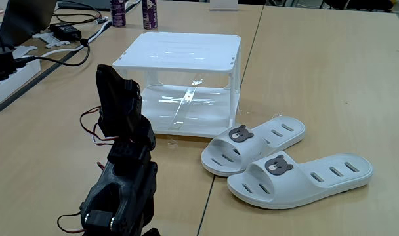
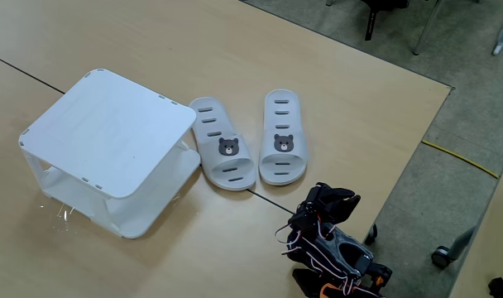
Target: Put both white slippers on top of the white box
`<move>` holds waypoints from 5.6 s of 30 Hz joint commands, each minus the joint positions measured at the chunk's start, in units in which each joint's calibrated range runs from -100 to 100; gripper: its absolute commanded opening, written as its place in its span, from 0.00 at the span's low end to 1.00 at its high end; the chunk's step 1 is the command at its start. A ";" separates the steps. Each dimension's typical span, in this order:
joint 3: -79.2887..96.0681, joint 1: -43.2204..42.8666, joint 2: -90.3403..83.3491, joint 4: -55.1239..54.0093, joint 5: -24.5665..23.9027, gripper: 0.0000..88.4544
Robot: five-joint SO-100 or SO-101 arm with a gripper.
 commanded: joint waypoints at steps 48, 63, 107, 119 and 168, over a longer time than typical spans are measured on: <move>0.36 -0.19 -0.06 -0.42 0.42 0.01; 0.36 -0.19 -0.06 -0.42 0.42 0.01; -0.18 4.25 48.49 -0.34 0.42 0.01; -0.18 4.25 93.50 0.44 0.42 0.01; -50.79 19.14 130.44 23.91 0.42 0.27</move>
